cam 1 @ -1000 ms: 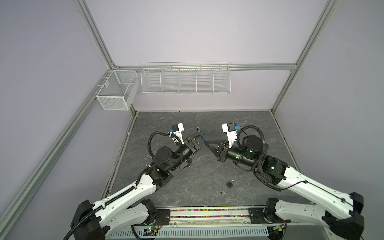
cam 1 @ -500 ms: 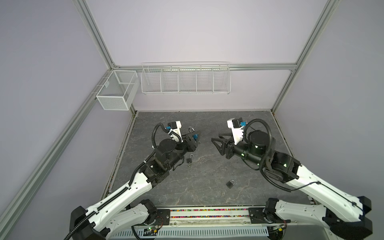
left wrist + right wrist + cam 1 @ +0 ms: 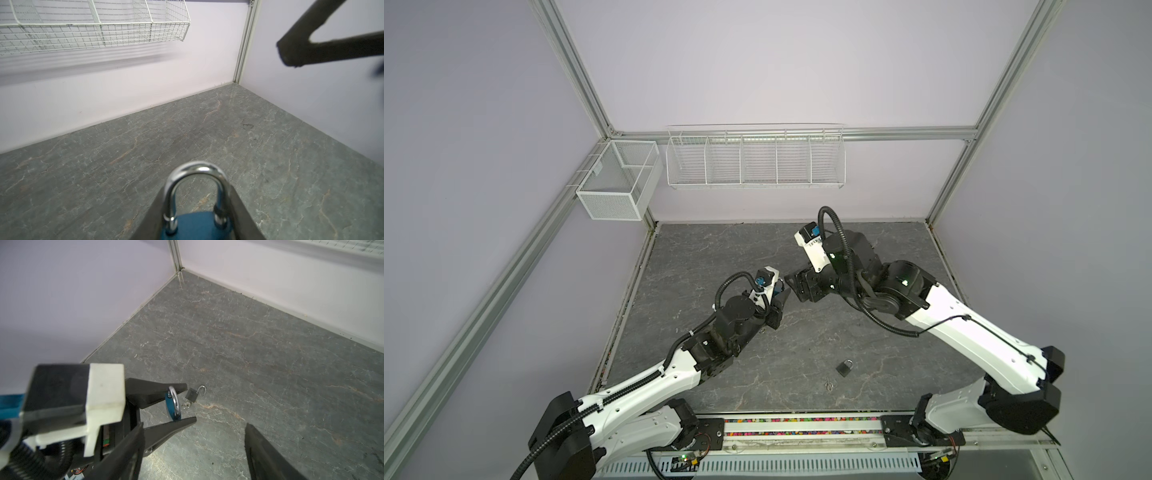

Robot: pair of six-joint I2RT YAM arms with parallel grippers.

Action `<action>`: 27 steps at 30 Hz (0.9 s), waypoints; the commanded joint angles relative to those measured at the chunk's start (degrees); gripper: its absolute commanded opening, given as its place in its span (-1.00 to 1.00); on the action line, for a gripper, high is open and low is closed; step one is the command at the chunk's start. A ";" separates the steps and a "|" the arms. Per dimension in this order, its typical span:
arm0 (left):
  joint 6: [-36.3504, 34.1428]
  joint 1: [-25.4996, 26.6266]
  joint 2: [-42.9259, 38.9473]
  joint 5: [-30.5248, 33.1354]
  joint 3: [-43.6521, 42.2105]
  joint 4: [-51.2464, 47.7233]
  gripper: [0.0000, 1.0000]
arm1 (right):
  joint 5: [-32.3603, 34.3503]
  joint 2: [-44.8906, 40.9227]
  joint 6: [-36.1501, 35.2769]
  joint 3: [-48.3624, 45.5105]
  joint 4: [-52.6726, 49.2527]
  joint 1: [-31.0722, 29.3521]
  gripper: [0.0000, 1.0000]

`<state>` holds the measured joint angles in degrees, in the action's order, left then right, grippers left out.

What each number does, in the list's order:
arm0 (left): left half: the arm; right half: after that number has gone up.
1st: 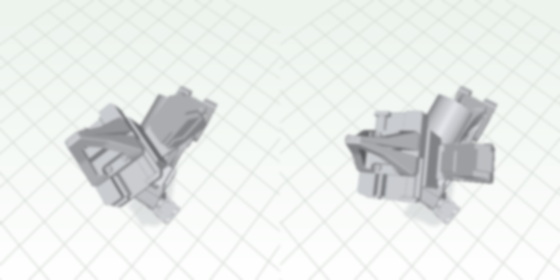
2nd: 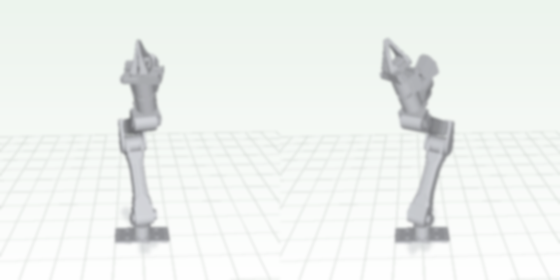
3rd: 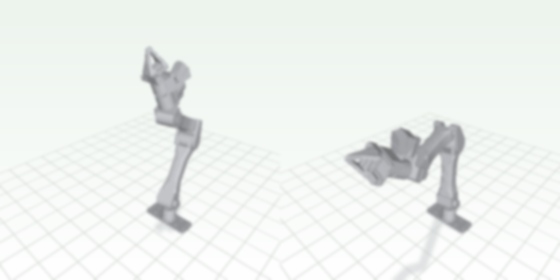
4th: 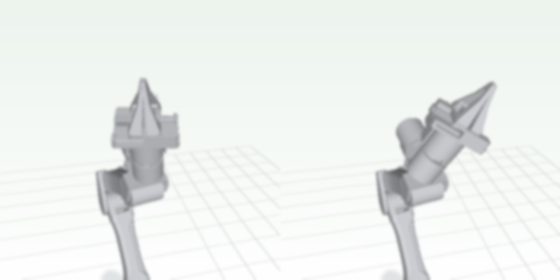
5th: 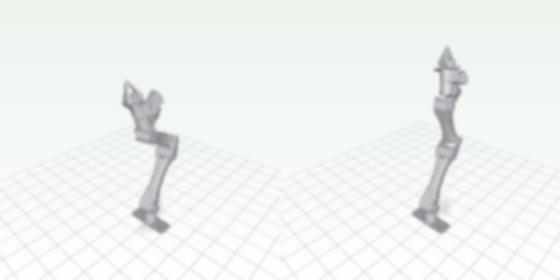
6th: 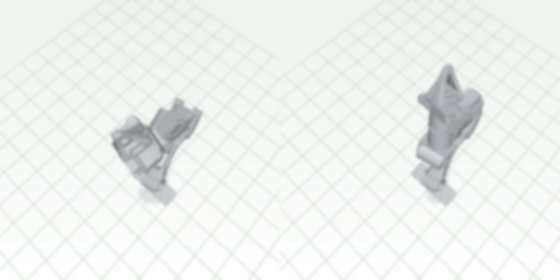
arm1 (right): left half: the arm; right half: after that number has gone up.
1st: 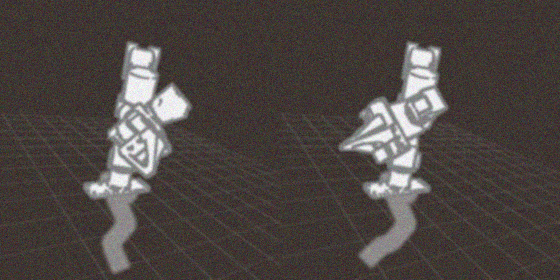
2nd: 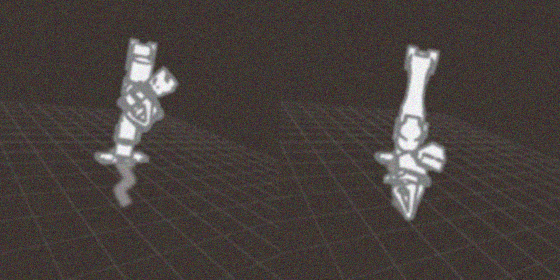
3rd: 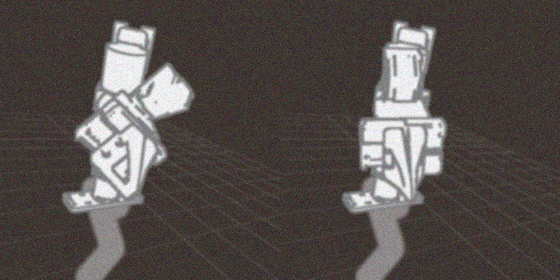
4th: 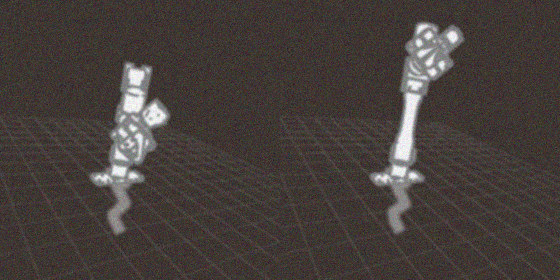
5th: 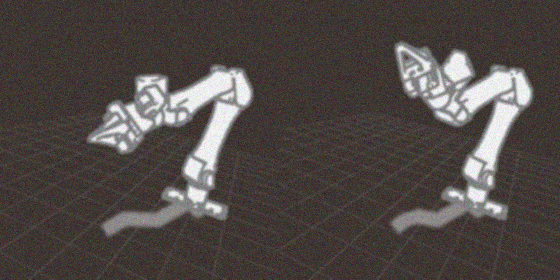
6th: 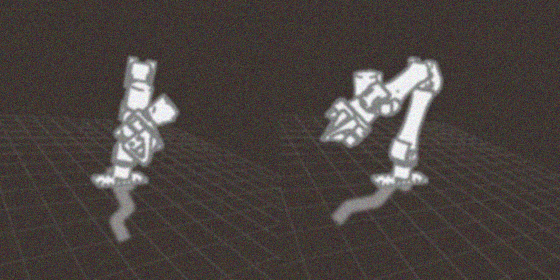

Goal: Unlock with the key

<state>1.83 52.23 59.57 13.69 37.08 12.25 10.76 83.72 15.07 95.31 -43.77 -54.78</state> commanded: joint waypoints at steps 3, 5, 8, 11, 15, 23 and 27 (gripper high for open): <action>-6.26 0.86 0.71 0.22 -0.99 9.29 -1.00 | 0.14 3.31 2.15 3.70 -3.10 0.29 0.60; -6.17 0.99 0.97 0.02 -1.34 10.08 -1.00 | 2.31 4.20 2.94 3.82 -2.65 0.46 0.60; -6.29 1.04 1.20 -0.95 -1.88 11.21 -1.00 | 1.52 5.89 3.72 4.78 -2.06 1.42 0.60; -6.57 1.12 1.23 -1.12 -1.90 11.17 -1.00 | 1.67 7.89 3.22 6.54 -2.91 1.56 0.60; -6.82 1.12 0.98 -1.34 -2.18 11.24 -1.00 | 4.06 10.07 3.23 8.11 -4.16 2.03 0.61; -7.40 1.12 0.47 -1.26 -2.86 11.58 -1.00 | 6.13 12.40 2.52 10.62 -7.29 3.13 0.58; -8.03 1.12 0.34 -1.41 -3.85 13.38 -1.00 | 3.79 12.35 2.41 11.80 -10.47 5.20 0.59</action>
<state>-4.03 53.06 60.55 13.02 33.76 21.50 15.05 96.40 17.76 105.43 -50.81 -51.24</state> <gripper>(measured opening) 0.368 0.794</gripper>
